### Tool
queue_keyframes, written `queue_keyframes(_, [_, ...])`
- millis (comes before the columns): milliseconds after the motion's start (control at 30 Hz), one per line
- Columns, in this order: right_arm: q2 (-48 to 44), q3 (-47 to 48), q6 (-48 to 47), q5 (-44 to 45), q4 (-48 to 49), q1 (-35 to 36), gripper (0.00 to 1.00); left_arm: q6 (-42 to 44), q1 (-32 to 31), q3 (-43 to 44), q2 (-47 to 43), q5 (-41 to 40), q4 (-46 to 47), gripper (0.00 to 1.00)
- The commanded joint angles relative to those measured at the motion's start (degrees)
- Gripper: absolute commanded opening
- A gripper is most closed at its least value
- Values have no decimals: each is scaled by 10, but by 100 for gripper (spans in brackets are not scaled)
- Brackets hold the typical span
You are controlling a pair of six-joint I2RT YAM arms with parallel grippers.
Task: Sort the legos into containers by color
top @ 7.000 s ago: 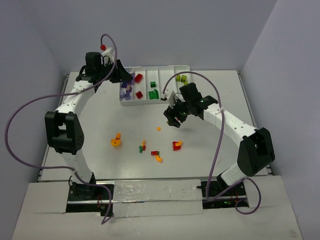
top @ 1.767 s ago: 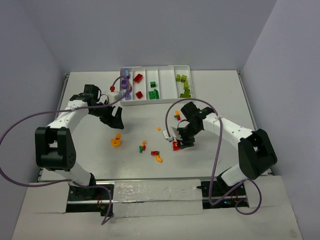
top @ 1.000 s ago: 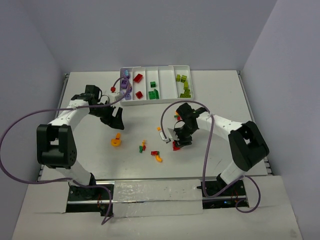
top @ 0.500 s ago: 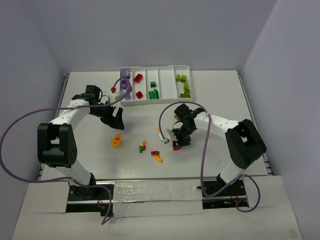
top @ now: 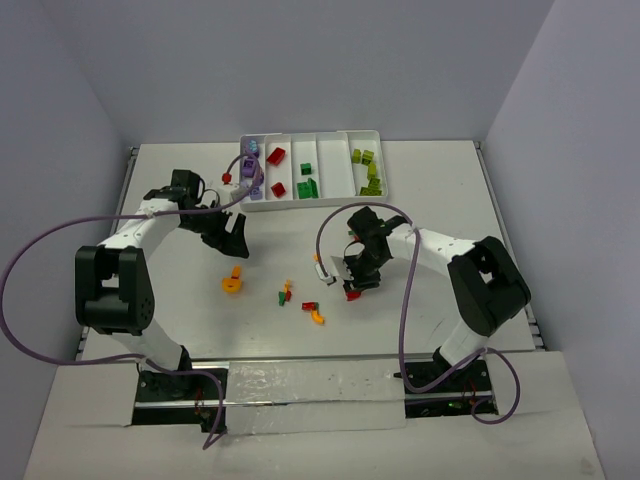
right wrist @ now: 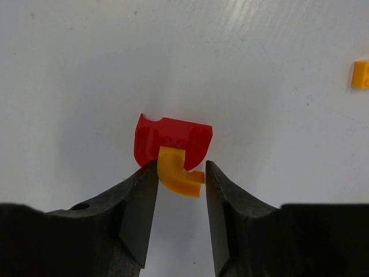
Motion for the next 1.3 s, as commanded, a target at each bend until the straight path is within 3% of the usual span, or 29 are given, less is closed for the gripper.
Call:
queue_keyframes(0, [2, 1, 5, 7, 19, 6, 45, -1, -3, 20, 0, 2, 18, 90])
queue_keyframes(467, [2, -13, 7, 13, 31, 11, 44, -2, -3, 22, 5, 3, 20, 90])
queue_keyframes(900, [-8, -22, 17, 17, 32, 24, 29, 0, -3, 26, 13, 12, 17, 89])
queue_keyframes(1100, [-13, 11, 71, -8, 27, 19, 26, -8, -3, 38, 12, 37, 11, 89])
queue_keyframes(1267, [-12, 76, 156, -59, 21, 0, 22, -81, -4, 38, 8, 112, 39, 86])
